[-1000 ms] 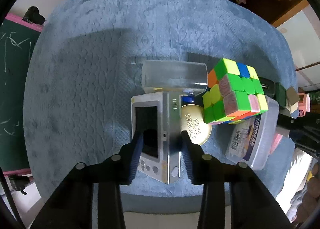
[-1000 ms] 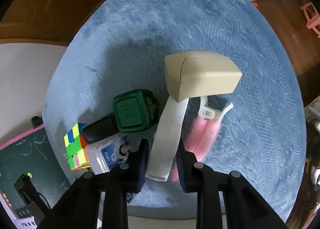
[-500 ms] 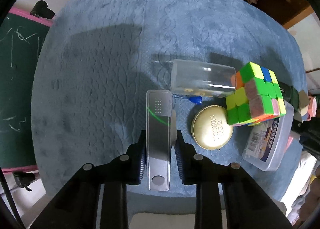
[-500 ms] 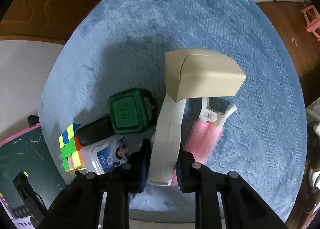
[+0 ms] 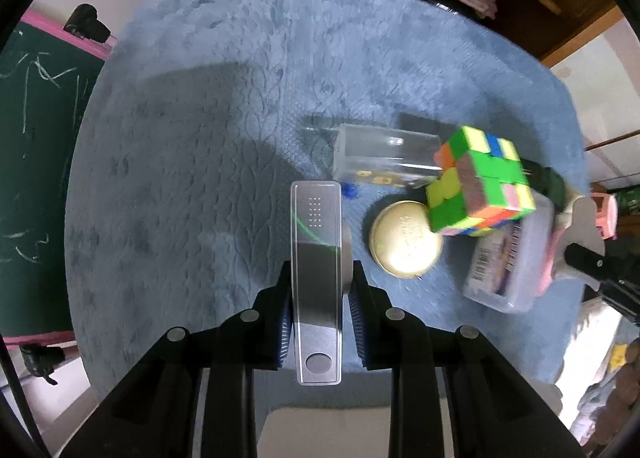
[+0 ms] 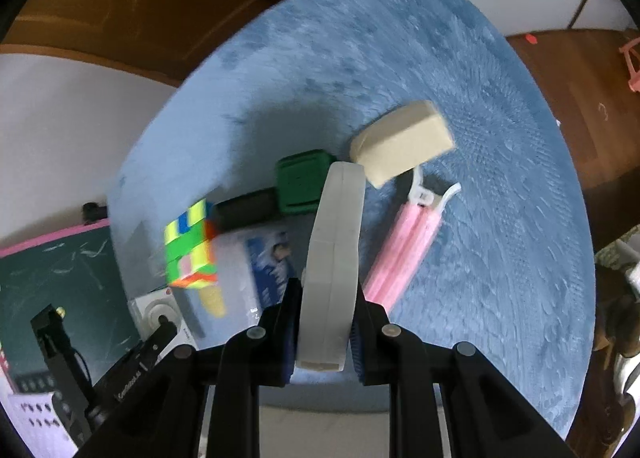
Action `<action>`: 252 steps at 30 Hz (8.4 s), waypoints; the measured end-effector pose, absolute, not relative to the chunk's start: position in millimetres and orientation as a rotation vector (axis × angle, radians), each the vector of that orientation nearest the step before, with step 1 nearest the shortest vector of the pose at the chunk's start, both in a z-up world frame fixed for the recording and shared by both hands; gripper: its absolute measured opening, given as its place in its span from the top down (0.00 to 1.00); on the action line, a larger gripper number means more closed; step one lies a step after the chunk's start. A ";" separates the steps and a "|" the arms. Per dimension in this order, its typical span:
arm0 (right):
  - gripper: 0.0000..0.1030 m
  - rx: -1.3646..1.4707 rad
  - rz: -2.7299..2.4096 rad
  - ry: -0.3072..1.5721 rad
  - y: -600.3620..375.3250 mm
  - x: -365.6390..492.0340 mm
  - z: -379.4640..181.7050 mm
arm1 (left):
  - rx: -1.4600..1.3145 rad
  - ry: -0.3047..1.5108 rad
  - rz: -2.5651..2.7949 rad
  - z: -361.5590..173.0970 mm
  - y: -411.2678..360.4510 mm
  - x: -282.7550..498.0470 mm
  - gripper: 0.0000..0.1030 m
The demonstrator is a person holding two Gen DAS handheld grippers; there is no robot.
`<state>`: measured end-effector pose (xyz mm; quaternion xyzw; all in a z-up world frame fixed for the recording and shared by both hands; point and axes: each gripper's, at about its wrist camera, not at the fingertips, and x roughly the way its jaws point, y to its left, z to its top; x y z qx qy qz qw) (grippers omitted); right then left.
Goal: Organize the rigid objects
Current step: 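Carry the game device with the left gripper into the tray while the right gripper carries the strap, then open both grippers to release the items in the tray and withdraw, then grasp the clear plastic box with the left gripper while the right gripper grasps the beige block, then carry the clear box with the left gripper into the tray while the right gripper carries the beige block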
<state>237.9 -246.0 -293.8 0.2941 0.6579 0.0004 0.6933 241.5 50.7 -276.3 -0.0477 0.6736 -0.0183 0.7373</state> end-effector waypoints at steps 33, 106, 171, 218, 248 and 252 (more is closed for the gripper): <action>0.79 0.114 0.432 1.237 -169.2 -9.1 -164.8 | 0.004 1.154 -0.340 -125.8 -10.2 49.9 0.74; 0.40 0.016 0.341 1.097 -187.2 -17.0 -182.6 | 0.021 1.192 -0.264 -170.3 -13.5 47.0 0.34; 0.31 -0.175 0.153 1.227 -248.6 282.2 -317.0 | 0.129 1.441 -0.258 -305.0 -105.1 246.3 0.34; 0.39 0.053 0.346 0.896 -213.6 94.2 -141.1 | 0.154 1.192 -0.373 -135.9 -57.5 122.7 0.64; 0.39 -0.171 0.441 1.013 -149.4 -54.7 -206.1 | 0.176 1.296 -0.280 -204.8 -18.8 -2.2 0.64; 0.39 -0.199 0.437 1.054 -145.0 -57.6 -224.0 | 0.191 1.316 -0.271 -222.3 -15.2 -6.7 0.64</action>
